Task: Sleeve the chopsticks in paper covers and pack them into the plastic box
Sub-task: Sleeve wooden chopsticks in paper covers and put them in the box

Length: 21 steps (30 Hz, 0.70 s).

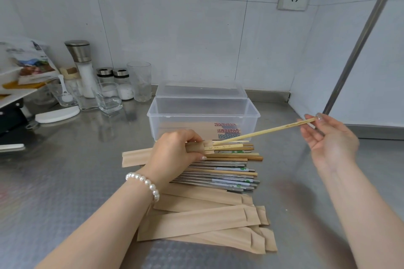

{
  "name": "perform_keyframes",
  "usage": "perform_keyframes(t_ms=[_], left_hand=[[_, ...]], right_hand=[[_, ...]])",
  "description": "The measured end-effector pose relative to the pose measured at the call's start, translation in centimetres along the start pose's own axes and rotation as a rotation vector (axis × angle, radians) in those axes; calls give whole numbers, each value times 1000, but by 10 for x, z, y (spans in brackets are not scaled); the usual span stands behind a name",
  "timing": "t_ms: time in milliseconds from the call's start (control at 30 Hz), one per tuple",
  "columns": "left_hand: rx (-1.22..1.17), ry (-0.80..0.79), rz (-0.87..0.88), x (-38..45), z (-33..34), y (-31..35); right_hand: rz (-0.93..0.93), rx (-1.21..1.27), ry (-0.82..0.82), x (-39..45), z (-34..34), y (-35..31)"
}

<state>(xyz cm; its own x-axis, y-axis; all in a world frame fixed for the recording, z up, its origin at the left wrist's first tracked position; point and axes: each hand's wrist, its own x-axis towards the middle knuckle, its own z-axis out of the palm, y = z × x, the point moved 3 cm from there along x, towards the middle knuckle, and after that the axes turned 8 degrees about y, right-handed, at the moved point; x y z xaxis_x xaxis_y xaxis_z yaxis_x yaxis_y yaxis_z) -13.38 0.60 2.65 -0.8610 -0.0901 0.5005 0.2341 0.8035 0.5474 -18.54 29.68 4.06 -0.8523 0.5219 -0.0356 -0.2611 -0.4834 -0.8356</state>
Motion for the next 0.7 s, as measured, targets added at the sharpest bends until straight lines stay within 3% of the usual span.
perform_keyframes(t_ms=[167,467,700], left_hand=[[12,9,-2,0,-1,0],[5,18,-16,0,-1,0],[-47,16,-7,0,1,1]], right_hand=[[-13,53,70,1,-4,-2],[-16,-40,28,-4,1,0],[107,-180,-116,-9,8,16]])
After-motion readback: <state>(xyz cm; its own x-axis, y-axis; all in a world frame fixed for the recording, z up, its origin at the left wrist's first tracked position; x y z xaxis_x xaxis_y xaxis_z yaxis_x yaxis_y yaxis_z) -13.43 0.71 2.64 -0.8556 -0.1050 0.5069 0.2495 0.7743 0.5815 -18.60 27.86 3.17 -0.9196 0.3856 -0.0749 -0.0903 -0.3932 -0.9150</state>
